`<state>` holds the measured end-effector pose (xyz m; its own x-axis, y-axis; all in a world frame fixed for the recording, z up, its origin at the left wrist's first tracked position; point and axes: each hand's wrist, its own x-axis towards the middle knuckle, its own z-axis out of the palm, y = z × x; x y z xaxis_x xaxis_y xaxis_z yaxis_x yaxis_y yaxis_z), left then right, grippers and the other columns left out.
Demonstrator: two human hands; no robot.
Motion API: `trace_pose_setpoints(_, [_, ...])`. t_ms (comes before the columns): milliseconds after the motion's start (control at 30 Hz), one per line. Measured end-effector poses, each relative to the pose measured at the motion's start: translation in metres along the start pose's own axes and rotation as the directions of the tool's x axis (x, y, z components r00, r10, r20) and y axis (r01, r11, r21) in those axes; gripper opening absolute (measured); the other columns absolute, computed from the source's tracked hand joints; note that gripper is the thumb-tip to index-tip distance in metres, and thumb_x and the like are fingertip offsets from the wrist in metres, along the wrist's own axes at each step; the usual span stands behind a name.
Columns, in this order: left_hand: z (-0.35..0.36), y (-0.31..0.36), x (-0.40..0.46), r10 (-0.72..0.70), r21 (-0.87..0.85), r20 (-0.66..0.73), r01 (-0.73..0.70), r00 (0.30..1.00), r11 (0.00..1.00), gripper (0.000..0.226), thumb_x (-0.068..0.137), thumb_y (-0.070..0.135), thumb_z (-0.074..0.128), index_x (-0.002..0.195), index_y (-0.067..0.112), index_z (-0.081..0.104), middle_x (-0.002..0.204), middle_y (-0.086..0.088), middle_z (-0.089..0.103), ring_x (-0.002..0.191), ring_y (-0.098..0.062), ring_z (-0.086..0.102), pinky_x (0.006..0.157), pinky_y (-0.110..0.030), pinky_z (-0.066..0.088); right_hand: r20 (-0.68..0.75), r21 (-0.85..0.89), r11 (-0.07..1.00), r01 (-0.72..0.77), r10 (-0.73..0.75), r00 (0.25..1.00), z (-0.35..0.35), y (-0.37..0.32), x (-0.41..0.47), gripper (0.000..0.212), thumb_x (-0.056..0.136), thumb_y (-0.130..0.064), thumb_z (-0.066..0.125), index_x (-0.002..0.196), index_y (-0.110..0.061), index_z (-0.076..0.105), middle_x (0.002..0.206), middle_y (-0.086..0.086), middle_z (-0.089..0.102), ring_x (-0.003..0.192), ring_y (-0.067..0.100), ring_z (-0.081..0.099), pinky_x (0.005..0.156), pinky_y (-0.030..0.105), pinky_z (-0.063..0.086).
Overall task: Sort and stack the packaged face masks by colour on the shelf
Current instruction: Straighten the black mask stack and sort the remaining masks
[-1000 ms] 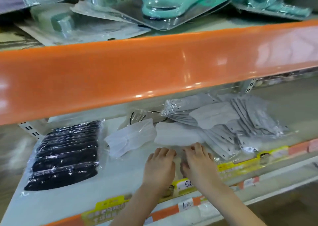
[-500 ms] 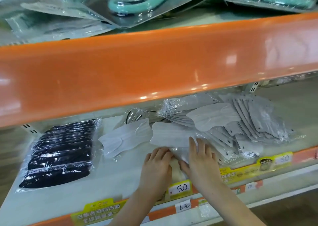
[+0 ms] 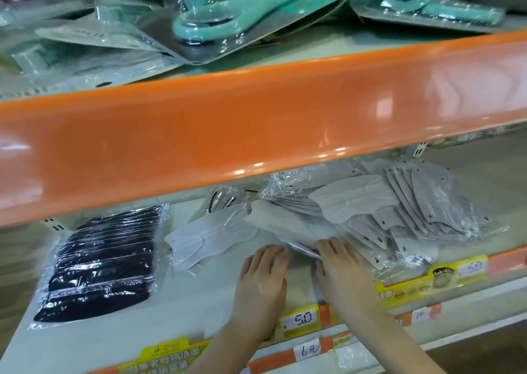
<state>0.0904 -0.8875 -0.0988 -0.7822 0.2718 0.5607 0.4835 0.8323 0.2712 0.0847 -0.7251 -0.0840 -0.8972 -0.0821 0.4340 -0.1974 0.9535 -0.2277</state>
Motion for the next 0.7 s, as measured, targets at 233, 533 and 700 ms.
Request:
trace_pose_setpoints(233, [-0.012,0.0,0.026,0.077,0.031,-0.028,-0.076,0.997,0.997,0.026,0.078,0.021,0.06,0.104,0.02,0.06,0.106,0.002,0.066,0.105,-0.021,0.06,0.086,-0.031,0.043,0.059,0.124,0.992,0.038,-0.045,0.997,-0.038,-0.02,0.018,0.025,0.067,-0.017,0.079,0.083,-0.026,0.061,0.072,-0.007,0.064,0.057,0.019,0.063,0.041,0.025,0.033])
trace_pose_setpoints(533, [-0.052,-0.005,0.05,-0.424,-0.446,0.055,0.402,0.904,0.799,0.023,0.084,0.008,0.061,0.078,0.03,0.062,0.079,0.016,0.066,0.076,-0.002,0.059,0.068,-0.022,0.049,0.043,0.496,0.868,0.031,-0.06,0.997,-0.079,-0.029,0.036,0.046,0.086,-0.059,0.039,0.103,-0.026,0.064,0.097,-0.015,0.066,0.091,0.009,0.063,0.076,0.032,0.05])
trace_pose_setpoints(700, [-0.079,-0.012,0.058,-0.619,-0.711,0.115,0.5,0.777,0.494,0.027,0.088,0.0,0.061,0.081,0.027,0.061,0.072,0.008,0.068,0.069,-0.006,0.064,0.064,-0.026,0.057,0.152,0.636,0.768,-0.067,-0.04,0.988,-0.068,-0.02,0.042,0.016,0.084,-0.034,0.065,0.097,-0.025,0.065,0.087,-0.013,0.066,0.086,0.004,0.06,0.078,0.021,0.046])
